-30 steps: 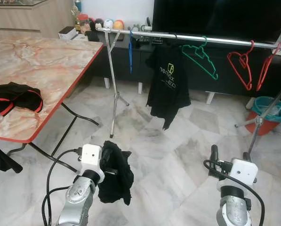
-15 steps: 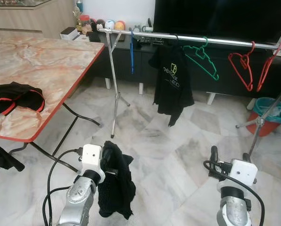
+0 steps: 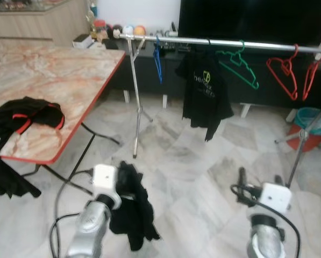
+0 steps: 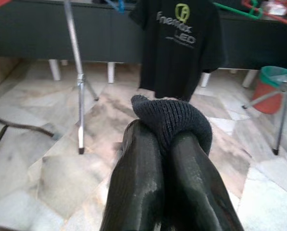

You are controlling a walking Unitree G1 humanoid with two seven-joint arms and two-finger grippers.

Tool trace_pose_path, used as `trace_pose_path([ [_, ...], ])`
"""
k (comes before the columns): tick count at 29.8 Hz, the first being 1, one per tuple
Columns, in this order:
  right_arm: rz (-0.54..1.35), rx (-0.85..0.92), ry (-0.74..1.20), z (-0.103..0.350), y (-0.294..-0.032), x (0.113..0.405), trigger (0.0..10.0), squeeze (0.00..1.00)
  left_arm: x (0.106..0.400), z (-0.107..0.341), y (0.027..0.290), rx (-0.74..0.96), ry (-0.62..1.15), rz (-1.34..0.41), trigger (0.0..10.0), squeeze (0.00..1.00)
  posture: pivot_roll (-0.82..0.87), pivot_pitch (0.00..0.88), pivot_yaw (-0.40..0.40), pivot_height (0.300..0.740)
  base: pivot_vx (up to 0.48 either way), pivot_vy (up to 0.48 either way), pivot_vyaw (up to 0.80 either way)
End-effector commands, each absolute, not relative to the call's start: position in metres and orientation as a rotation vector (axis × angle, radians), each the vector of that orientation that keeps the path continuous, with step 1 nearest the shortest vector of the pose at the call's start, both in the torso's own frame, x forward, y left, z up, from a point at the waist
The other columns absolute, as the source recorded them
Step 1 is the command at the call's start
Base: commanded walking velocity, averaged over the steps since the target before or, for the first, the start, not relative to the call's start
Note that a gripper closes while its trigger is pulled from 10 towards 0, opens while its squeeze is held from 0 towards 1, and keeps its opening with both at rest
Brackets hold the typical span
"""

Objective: Hang hanger

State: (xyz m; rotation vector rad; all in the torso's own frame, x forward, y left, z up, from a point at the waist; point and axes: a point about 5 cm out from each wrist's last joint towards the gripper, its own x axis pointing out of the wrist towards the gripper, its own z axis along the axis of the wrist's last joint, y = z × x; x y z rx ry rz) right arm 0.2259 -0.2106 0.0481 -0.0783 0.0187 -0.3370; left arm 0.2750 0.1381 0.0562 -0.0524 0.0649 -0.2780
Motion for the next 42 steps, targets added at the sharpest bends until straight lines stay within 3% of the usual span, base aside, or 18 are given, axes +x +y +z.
trace_pose_path([
  [1, -0.320, -0.068, 0.019, 0.0481, -0.2041, 0.2279, 10.0, 0.00, 0.2769, 0.0611, 0.1464, -0.035, 0.050, -0.261, 10.0, 0.00, 0.01, 0.000, -0.001, 0.740, 0.000, 0.345, 0.00],
  [7, -0.304, -0.092, 0.018, 0.0488, -0.2027, 0.2287, 10.0, 0.00, 0.2775, 0.0615, 0.1470, -0.034, 0.050, -0.258, 10.0, 0.00, 0.01, 0.000, -0.001, 0.740, 0.000, 0.341, 0.00],
  [16, -0.299, -0.085, 0.017, 0.0480, -0.2020, 0.2295, 10.0, 0.00, 0.2781, 0.0619, 0.1469, -0.037, 0.049, -0.254, 10.0, 0.00, 0.01, 0.000, -0.004, 0.740, 0.000, 0.335, 0.66],
  [42, -0.337, -0.050, 0.021, 0.0478, -0.2050, 0.2294, 10.0, 0.00, 0.2778, 0.0627, 0.1484, -0.034, 0.049, -0.250, 10.0, 0.00, 0.02, 0.000, -0.004, 0.740, 0.000, 0.326, 0.00],
])
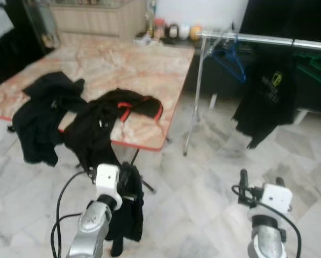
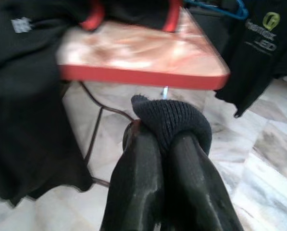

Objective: Hang hanger

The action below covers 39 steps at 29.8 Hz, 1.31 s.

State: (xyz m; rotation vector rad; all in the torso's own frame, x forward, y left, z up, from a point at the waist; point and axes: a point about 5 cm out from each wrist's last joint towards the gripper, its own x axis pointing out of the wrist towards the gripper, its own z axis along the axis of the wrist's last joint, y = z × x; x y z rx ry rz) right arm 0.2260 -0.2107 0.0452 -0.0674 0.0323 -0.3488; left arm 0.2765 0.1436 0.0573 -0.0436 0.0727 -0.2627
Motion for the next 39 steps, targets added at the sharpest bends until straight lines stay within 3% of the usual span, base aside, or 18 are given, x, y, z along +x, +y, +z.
trace_pose_path([
  [1, -0.337, -0.050, 0.021, 0.048, -0.205, 0.229, 10.0, 0.00, 0.278, 0.063, 0.148, -0.034, 0.049, -0.250, 10.0, 0.00, 0.02, 0.000, -0.004, 0.740, 0.000, 0.326, 0.00],
  [10, -0.352, -0.057, 0.038, 0.047, -0.207, 0.230, 10.0, 0.00, 0.278, 0.063, 0.149, -0.033, 0.047, -0.249, 10.0, 0.00, 0.02, 0.000, -0.004, 0.740, 0.000, 0.325, -0.44],
  [22, -0.339, -0.053, 0.025, 0.047, -0.205, 0.231, 10.0, 0.00, 0.278, 0.063, 0.149, -0.030, 0.043, -0.250, 10.0, 0.00, 0.02, 0.000, -0.003, 0.740, 0.000, 0.324, 0.00],
  [31, -0.335, -0.054, 0.024, 0.045, -0.204, 0.229, 10.0, 0.00, 0.278, 0.079, 0.152, -0.005, -0.031, -0.233, 10.0, 0.00, 0.02, 0.000, -0.003, 0.740, 0.000, 0.000, 0.00],
  [39, -0.328, -0.055, 0.021, 0.046, -0.205, 0.231, 10.0, 0.00, 0.274, 0.119, 0.158, -0.007, -0.184, -0.172, 10.0, 0.00, 0.03, 0.000, -0.015, 0.740, 0.000, 0.000, 0.00],
])
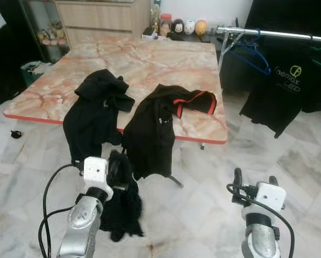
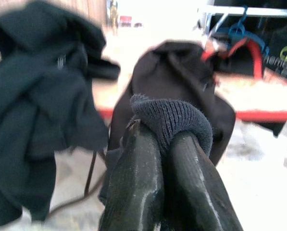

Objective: Hang hanger

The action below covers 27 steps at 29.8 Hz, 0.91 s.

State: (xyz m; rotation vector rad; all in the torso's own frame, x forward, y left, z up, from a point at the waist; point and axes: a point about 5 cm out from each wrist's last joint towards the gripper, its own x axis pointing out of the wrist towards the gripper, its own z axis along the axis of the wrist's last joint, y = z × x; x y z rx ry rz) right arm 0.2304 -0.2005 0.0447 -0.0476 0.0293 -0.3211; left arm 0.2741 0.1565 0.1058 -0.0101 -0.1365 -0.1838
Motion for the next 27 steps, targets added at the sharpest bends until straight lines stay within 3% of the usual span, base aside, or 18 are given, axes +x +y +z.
trace_pose_path([
  [1, -0.328, -0.055, 0.021, 0.046, -0.205, 0.231, 10.0, 0.00, 0.274, 0.126, 0.158, -0.010, -0.206, -0.162, 10.0, 0.00, 0.04, 0.000, -0.016, 0.740, 0.000, 0.000, 0.00],
  [11, -0.316, -0.060, 0.027, 0.046, -0.205, 0.235, 10.0, 0.00, 0.292, 0.212, 0.159, -0.041, -0.469, -0.104, 10.0, 0.00, 0.04, 0.000, -0.031, 0.740, 0.000, 0.000, 0.00],
  [16, -0.334, -0.061, 0.067, 0.037, -0.213, 0.235, 10.0, 0.00, 0.296, 0.230, 0.154, -0.054, -0.516, -0.126, 10.0, 0.00, 0.04, 0.000, -0.031, 0.740, 0.000, 0.000, 0.00],
  [20, -0.418, 0.067, 0.304, -0.001, -0.225, 0.231, 10.0, 0.00, 0.297, 0.238, 0.150, -0.066, -0.521, -0.137, 10.0, 0.00, 0.03, 0.000, -0.026, 0.740, 0.000, 0.000, 0.00],
  [27, -0.361, 0.018, 0.558, -0.038, -0.220, 0.217, 10.0, 0.00, 0.297, 0.238, 0.150, -0.063, -0.503, -0.141, 10.0, 0.00, 0.04, 0.000, -0.024, 0.740, 0.000, 0.000, 0.00],
])
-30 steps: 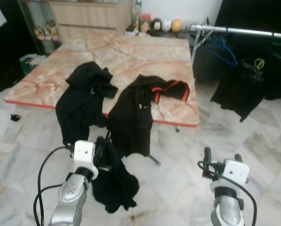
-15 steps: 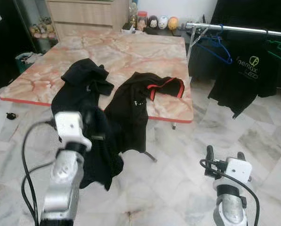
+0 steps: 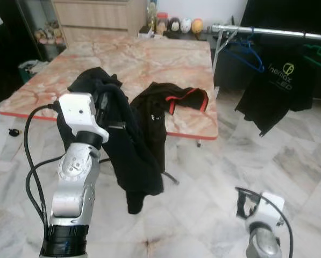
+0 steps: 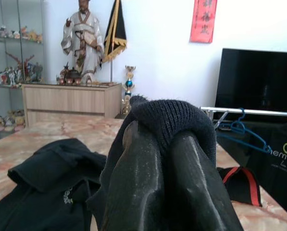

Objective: Hang hanger

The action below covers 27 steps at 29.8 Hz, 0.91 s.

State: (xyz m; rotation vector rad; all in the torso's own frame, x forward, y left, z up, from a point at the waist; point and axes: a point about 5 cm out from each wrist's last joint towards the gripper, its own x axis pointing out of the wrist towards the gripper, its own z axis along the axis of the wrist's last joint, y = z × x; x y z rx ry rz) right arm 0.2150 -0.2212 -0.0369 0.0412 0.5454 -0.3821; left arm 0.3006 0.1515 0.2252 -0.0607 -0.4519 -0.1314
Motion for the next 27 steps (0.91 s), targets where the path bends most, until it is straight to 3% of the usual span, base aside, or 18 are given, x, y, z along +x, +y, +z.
trace_pose_path([
  [1, -0.352, 0.016, 0.575, -0.040, -0.218, 0.216, 10.0, 0.00, 0.297, 0.237, 0.150, -0.063, -0.502, -0.141, 10.0, 0.00, 0.04, 0.000, -0.024, 0.740, 0.000, 0.000, 0.00],
  [10, -0.288, -0.044, 0.767, -0.069, -0.209, 0.190, 10.0, 0.00, 0.296, 0.237, 0.152, -0.060, -0.477, -0.139, 10.0, 0.00, 0.05, 0.000, -0.022, 0.740, 0.000, 0.000, 0.00],
  [18, -0.229, -0.113, 0.907, -0.088, -0.217, 0.155, 10.0, 0.00, 0.295, 0.230, 0.151, -0.054, -0.436, -0.151, 10.0, 0.00, 0.05, 0.000, -0.016, 0.740, 0.000, 0.000, 0.00],
  [27, -0.275, -0.003, 0.887, -0.089, -0.207, 0.156, 10.0, 0.00, 0.295, 0.221, 0.156, -0.052, -0.411, -0.132, 10.0, 0.00, 0.04, 0.000, -0.003, 0.740, 0.000, 0.000, 0.00],
])
